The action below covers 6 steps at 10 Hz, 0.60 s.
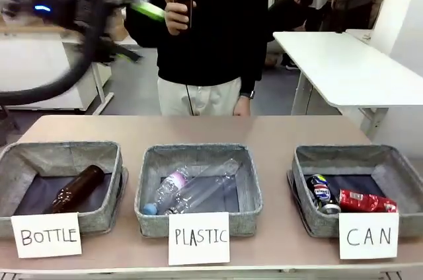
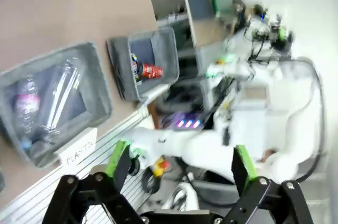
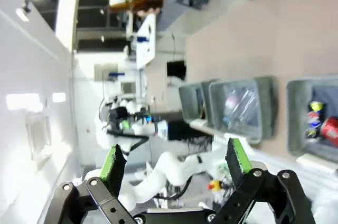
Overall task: Sort the can waste into the basket.
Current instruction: Pick up the can waste from the table and place it in the right Fabric basket.
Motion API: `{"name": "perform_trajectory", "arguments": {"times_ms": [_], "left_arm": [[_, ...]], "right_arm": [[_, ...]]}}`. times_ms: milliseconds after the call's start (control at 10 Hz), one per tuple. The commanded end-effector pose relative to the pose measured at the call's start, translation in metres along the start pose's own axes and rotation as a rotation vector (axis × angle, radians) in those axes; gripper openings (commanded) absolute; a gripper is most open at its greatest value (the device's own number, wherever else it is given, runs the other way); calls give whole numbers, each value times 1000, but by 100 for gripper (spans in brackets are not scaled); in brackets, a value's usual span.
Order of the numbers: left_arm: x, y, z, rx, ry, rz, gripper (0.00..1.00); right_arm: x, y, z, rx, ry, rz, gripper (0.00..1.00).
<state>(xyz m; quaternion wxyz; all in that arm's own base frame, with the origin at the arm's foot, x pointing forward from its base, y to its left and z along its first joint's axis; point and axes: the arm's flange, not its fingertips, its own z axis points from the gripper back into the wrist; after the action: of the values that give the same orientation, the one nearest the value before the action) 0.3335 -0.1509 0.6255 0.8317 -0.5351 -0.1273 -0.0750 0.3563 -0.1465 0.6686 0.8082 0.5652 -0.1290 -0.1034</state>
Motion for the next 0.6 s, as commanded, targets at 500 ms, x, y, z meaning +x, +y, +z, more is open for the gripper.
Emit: {"name": "perform_trajectory", "arguments": {"times_ms": [500], "left_arm": [[-31, 119, 101, -182, -241, 305, 100]], "right_arm": [[-30, 5, -148, -22, 191, -222, 100]]}}
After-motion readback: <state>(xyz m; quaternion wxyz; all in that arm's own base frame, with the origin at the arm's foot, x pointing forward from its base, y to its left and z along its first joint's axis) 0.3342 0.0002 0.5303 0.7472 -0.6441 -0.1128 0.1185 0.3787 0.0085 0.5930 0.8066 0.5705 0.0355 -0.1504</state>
